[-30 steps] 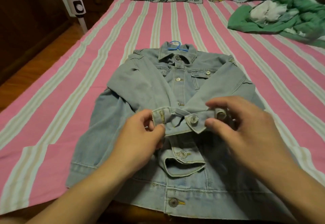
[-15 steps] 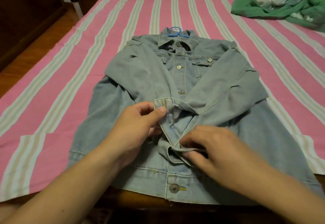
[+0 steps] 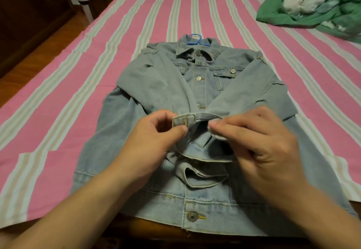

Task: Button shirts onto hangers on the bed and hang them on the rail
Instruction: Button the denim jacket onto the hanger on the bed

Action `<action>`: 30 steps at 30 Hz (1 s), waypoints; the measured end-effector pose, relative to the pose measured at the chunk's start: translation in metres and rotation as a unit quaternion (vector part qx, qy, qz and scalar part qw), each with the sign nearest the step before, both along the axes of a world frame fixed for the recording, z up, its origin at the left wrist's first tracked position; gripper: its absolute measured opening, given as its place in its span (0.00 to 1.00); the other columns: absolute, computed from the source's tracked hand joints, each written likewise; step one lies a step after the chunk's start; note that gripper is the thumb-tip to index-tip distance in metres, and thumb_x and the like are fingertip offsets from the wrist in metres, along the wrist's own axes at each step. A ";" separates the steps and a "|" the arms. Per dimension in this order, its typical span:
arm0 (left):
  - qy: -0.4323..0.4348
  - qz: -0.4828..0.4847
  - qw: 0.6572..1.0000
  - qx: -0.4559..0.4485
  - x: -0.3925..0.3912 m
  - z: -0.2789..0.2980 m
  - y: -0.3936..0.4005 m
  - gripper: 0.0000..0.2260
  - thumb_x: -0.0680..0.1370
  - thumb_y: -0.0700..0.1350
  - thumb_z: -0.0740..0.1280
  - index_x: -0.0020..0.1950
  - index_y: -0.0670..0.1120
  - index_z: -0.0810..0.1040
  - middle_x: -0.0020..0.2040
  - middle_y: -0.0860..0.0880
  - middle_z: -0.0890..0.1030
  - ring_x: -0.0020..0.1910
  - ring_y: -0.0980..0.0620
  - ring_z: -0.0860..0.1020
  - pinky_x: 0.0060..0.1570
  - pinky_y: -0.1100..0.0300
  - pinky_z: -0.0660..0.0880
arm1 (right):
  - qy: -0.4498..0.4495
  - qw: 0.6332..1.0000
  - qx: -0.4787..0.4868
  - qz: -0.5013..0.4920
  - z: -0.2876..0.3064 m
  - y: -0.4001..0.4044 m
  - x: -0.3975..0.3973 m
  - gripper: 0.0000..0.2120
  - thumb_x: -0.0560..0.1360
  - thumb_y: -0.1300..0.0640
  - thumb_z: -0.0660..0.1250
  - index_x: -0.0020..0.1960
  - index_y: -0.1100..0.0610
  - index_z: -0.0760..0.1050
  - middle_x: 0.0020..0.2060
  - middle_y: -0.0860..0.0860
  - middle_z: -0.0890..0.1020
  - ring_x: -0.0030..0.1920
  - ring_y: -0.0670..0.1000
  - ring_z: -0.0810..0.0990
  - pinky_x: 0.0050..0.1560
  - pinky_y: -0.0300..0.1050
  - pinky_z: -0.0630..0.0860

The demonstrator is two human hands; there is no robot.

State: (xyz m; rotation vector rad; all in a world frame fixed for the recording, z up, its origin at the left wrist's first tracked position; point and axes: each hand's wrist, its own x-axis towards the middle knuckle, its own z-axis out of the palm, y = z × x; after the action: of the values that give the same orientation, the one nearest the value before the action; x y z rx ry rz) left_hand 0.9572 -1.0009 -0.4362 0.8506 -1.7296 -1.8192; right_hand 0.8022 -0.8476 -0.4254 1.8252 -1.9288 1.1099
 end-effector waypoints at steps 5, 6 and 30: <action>0.026 -0.025 0.997 -0.065 0.001 0.007 0.002 0.09 0.75 0.39 0.75 0.40 0.53 0.82 0.37 0.52 0.81 0.38 0.55 0.78 0.40 0.63 0.75 | -0.041 0.990 0.040 0.128 -0.005 -0.001 0.002 0.16 0.76 0.70 0.66 0.58 0.56 0.84 0.50 0.49 0.85 0.55 0.53 0.82 0.57 0.44 0.77; 0.027 -0.041 0.997 -0.064 0.001 0.009 0.004 0.07 0.75 0.40 0.76 0.41 0.52 0.82 0.37 0.51 0.81 0.38 0.54 0.78 0.39 0.62 0.75 | -0.052 0.987 0.058 0.141 -0.006 -0.001 0.004 0.17 0.76 0.70 0.67 0.60 0.56 0.84 0.50 0.48 0.85 0.54 0.50 0.83 0.55 0.41 0.77; -0.033 -0.234 0.972 0.012 0.005 0.011 -0.005 0.04 0.75 0.44 0.75 0.47 0.45 0.85 0.40 0.46 0.82 0.39 0.55 0.79 0.43 0.63 0.77 | -0.114 0.984 0.099 0.095 0.000 -0.004 0.000 0.06 0.73 0.64 0.68 0.46 0.55 0.78 0.59 0.47 0.77 0.51 0.49 0.81 0.49 0.40 0.75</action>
State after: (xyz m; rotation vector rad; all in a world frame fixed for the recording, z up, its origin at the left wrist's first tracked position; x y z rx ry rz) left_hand 0.9617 -1.0057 -0.4253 0.5444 -2.0879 -2.1278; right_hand 0.8018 -0.8513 -0.4256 2.1067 -2.0935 1.2761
